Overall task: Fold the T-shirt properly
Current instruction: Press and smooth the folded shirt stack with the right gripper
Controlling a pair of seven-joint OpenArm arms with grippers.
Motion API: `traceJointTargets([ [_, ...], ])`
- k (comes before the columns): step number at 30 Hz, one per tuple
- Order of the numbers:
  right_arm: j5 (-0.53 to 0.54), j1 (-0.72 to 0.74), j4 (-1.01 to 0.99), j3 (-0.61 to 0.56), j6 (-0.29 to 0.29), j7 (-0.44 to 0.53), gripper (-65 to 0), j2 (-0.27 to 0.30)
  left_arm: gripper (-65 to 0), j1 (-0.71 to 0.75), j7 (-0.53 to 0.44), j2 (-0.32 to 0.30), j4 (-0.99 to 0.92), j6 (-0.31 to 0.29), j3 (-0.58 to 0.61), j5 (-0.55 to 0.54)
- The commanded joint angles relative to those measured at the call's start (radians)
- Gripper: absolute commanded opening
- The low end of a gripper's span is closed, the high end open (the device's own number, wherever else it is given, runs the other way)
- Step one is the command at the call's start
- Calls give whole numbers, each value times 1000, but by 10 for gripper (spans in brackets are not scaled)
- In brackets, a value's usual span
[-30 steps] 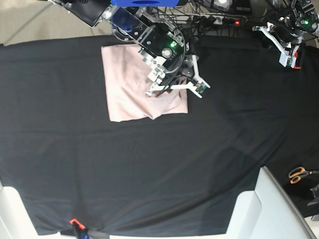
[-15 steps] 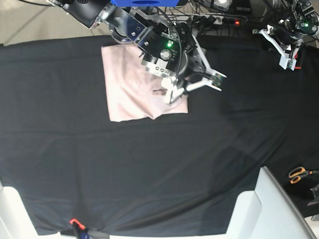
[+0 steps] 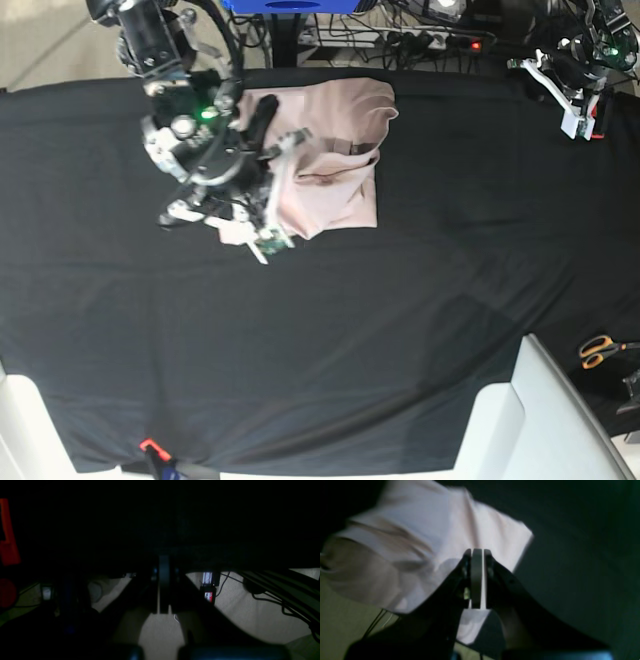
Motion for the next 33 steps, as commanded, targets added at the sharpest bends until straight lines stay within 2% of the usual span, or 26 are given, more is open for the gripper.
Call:
traceJointTargets([
  [1,8,3,11,7,2,20,-644,-9,-650,5,-11,-15,16,-5,-7,-7],
  [4,8,6,-66,7,2,22,-648,-9,-650,5,-11,-15,16,-5,-2,-7],
  [9,9,11,-215,5,3,129,-648,-44,-650,5,-11,-15,16,-5,-4,-7],
  [12,9,40,-287,-2,3,134,-648,-64,-650,10,-11,-16,16,-5,-7,-7],
  [20,9,146,-408,-131,2,134,-648,-110,-650,14,-12,-15,16,-5,-5,-7],
  [27,9,250,-430,-268,2,139,-650,-118,-650,11,-12,-12,16,-5,-2,-7],
  [33,9,281,-401,-277,2,128,-650,-111,-650,5,-12,-12,16,-5,-1,-7],
])
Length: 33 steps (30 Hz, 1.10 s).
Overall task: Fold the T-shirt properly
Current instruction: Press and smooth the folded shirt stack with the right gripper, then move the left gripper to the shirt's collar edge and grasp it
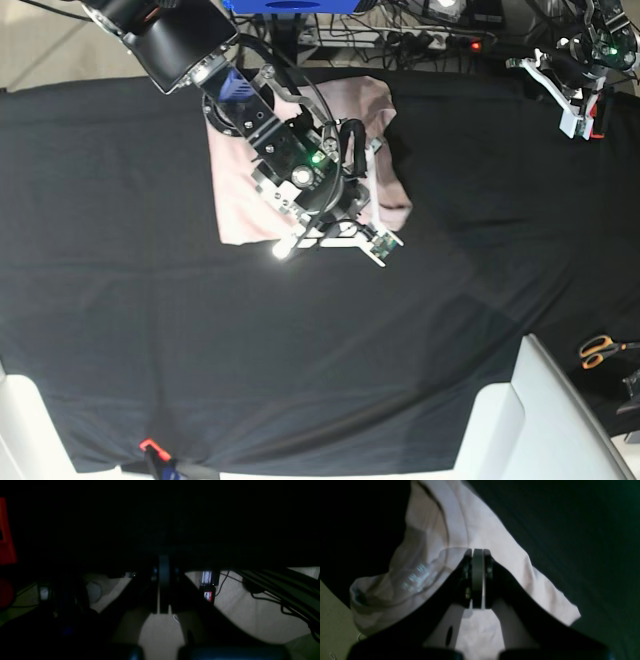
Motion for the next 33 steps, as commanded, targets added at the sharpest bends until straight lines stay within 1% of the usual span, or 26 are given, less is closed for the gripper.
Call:
traceJointTargets([
  [1,0,5,52,3,-1,6,-650,-2,-650,3,-11,-15,16,-5,-5,-7],
  [3,0,-29,123,29,-1,-35,-650,24,-650,3,-11,-15,16,-5,-5,-7],
  [5,0,-78,198,78,-1,-66,-650,32,-650,3,-11,-15,18,-5,-4,-8],
  [7,-2,-136,255,143,-1,-74,-650,37,-650,3,-11,-15,19,-5,-4,-14],
  [11,-2,-239,334,285,-1,-68,-650,76,-650,15,-2,-11,110,-7,28,-22],
  [13,-2,-277,345,335,-1,-58,-650,90,-650,29,-1,-1,156,-27,39,-77],
  [14,-2,-295,347,356,-1,-38,-650,101,-650,38,-1,1,177,-38,38,-129],
  [15,-2,-314,345,374,-1,-15,-650,113,-627,44,4,-1,193,-38,36,-183],
  [17,-2,-346,333,402,-1,32,-650,142,-525,44,59,-8,219,-38,28,-295],
  [19,-2,-372,310,419,-1,74,-650,167,-411,32,130,-30,214,-38,39,-410],
  [21,-2,-388,278,428,-1,95,-650,182,-286,3,180,-30,197,-38,58,-513],
  [24,-2,-395,225,425,-1,107,-650,201,-117,-18,200,-25,160,-38,93,-665],
  [25,-2,-400,205,425,-1,113,-650,201,-79,-25,199,-25,148,-38,123,-711],
  [26,-2,-401,189,427,-1,123,-650,201,-56,-34,199,-28,140,-38,153,-736],
  [29,-2,-409,153,425,-1,155,-650,201,-49,-72,197,-22,133,-38,242,-722],
  [31,-2,-411,144,425,-1,163,-650,201,-49,-95,197,12,130,-38,297,-680],
  [33,-2,-417,146,427,-1,163,-650,201,-49,-114,197,47,130,-38,324,-633],
])
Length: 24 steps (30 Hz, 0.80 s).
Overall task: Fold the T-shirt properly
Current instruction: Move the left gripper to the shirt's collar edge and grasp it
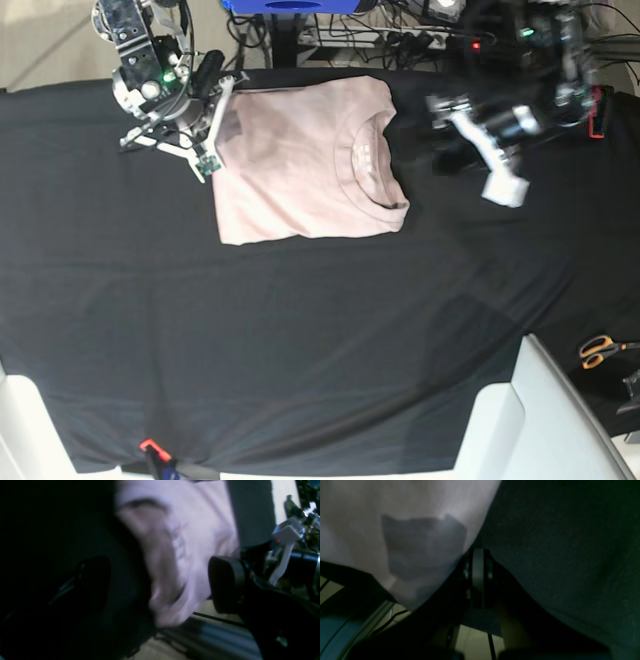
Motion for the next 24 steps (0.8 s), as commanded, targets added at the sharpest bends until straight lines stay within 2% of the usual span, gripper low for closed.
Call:
traceJointTargets([
  [1,-2,3,17,2,-1,14,-650,2,-49,1,-3,3,13,-13,1,11],
  [7,-2,-5,24,34,-1,14,-650,2,-49,-34,-3,89,-20,-13,40,159],
  [15,-2,-62,60,172,-1,106,-650,-5,-49,-85,-4,91,-183,-13,87,165],
  [24,-2,-66,68,217,-1,109,-650,-5,-51,-123,-7,91,-195,-13,218,171],
])
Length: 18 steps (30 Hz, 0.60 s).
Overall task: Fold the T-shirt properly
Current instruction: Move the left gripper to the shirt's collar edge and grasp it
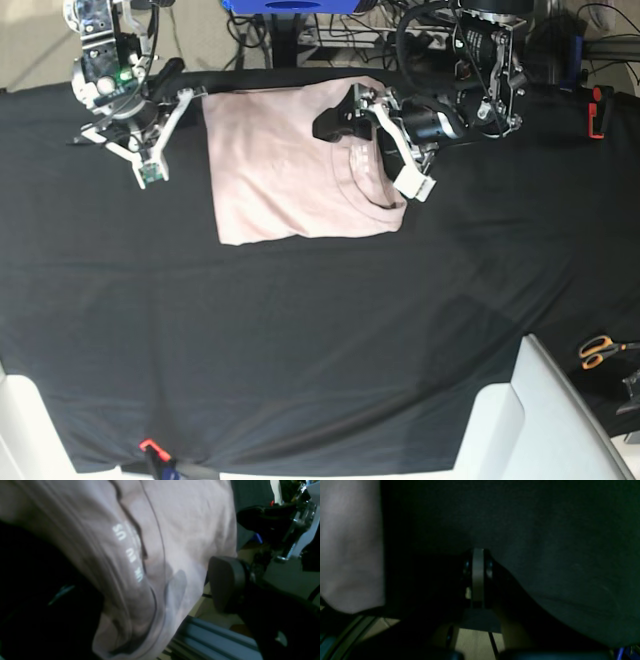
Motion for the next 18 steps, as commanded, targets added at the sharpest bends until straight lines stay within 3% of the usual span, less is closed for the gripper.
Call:
traceJointTargets([
  [1,-3,2,19,3,-5,15,-650,6,-51,-9,8,2,3,-5,14,2],
  [6,-3,1,19,3,-5,15,-650,4,-79,-26,-56,2,-73,-5,21,2],
  [8,-3,1,19,3,-5,16,-650,4,-176,-34,-78,2,-113,-5,21,2],
  [14,-1,1,19,11,-7,18,-650,3,-625,-80,-82,11,-208,-5,21,2],
  [18,-1,5,21,158,-5,18,-650,-79,-650,-92,-81,17,-227,-5,21,4],
])
